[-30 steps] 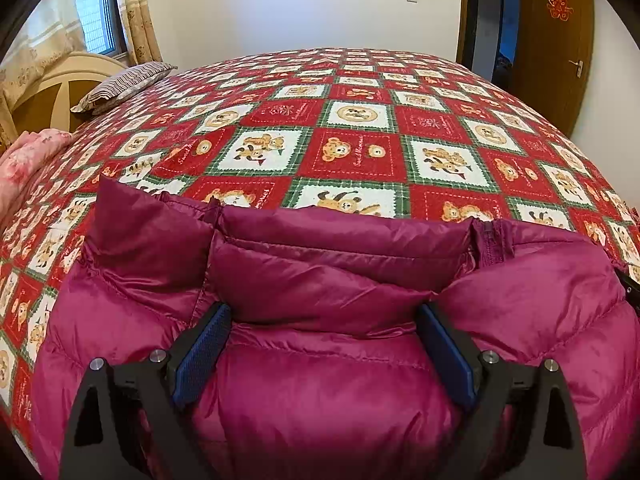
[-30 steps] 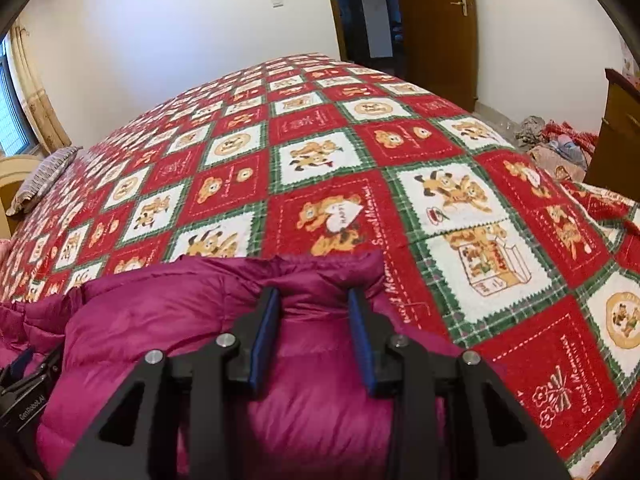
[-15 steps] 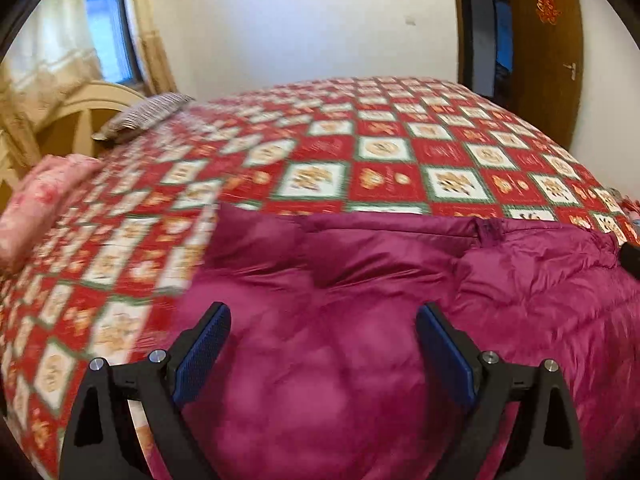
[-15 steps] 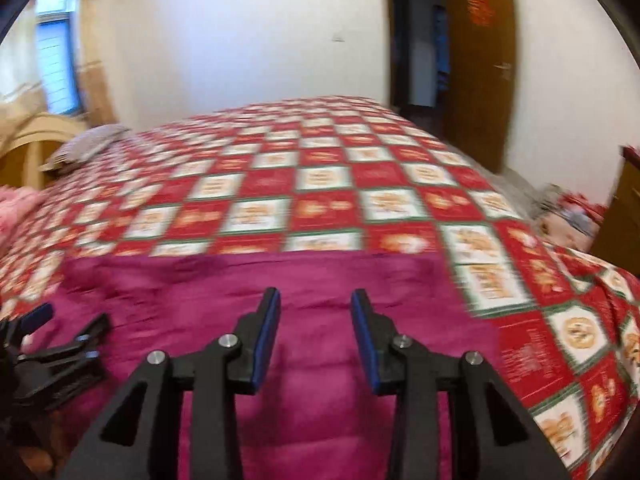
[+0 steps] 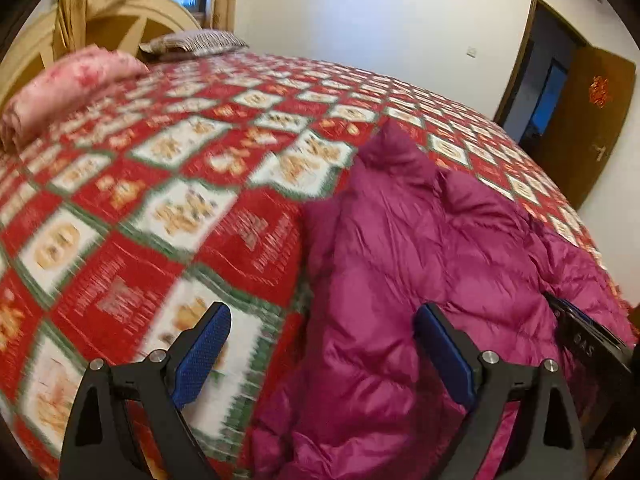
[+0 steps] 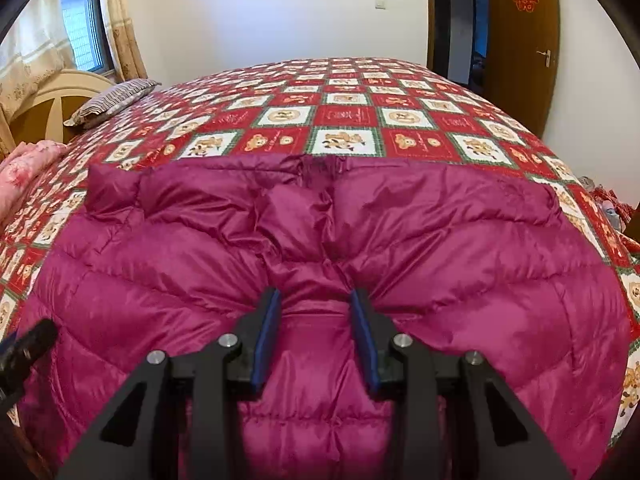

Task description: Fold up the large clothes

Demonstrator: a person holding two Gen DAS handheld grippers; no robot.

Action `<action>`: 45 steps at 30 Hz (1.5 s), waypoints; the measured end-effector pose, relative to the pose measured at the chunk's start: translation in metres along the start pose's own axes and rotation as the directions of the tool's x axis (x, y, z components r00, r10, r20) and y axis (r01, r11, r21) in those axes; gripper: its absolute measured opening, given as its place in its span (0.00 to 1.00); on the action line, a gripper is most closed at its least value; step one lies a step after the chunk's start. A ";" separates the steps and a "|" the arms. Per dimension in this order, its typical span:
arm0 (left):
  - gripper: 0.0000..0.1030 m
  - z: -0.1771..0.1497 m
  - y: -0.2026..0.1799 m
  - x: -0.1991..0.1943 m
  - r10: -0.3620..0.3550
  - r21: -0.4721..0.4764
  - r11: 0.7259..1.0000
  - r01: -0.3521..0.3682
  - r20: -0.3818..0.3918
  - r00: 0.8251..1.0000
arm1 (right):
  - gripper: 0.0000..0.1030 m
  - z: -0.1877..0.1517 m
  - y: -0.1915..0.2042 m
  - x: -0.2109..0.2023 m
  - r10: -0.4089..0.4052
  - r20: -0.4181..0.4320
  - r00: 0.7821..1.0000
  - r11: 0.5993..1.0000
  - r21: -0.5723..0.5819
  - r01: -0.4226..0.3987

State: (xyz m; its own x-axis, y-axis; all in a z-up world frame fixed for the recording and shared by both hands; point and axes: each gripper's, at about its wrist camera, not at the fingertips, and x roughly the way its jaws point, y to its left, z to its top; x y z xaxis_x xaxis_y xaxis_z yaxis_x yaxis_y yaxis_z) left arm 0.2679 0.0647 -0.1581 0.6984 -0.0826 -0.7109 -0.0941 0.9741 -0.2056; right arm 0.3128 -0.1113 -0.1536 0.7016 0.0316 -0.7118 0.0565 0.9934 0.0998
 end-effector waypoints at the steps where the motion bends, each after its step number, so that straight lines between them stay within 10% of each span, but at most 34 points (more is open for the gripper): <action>1: 0.92 -0.002 0.001 0.006 -0.041 -0.021 0.999 0.041 -0.023 0.999 | 0.38 -0.001 0.001 0.001 -0.006 0.001 1.000 1.000 -0.007 0.006; 9: 0.89 -0.007 -0.006 0.003 -0.205 -0.065 0.977 0.203 -0.024 0.978 | 0.38 -0.006 0.004 0.002 -0.022 0.017 1.000 0.999 -0.034 0.023; 17: 0.22 -0.002 -0.027 -0.010 -0.263 -0.010 0.965 0.263 -0.008 0.965 | 0.38 -0.009 0.002 0.003 -0.003 0.022 1.000 1.000 -0.028 0.003; 25: 0.19 0.022 -0.072 -0.052 -0.354 0.131 0.929 0.345 0.056 0.933 | 0.39 -0.005 -0.005 0.006 0.051 -0.024 0.998 0.999 0.005 -0.051; 32: 0.19 0.027 -0.142 -0.084 -0.408 0.315 0.875 0.367 0.073 0.910 | 0.39 0.013 -0.057 -0.023 0.313 -0.025 0.949 0.931 0.208 -0.301; 45: 0.19 -0.028 -0.255 -0.071 -0.477 0.546 0.720 0.429 -0.059 0.877 | 0.39 -0.006 -0.208 -0.101 0.040 0.022 0.999 0.964 0.261 -0.045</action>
State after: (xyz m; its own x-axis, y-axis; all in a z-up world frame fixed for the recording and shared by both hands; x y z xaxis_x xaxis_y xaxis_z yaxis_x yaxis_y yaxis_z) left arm 0.2224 -0.1840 -0.0741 0.6153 -0.5497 -0.5651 0.6188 0.7809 -0.0859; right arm 0.2258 -0.3202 -0.1067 0.7188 0.0692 -0.6917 0.2088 0.9276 0.3097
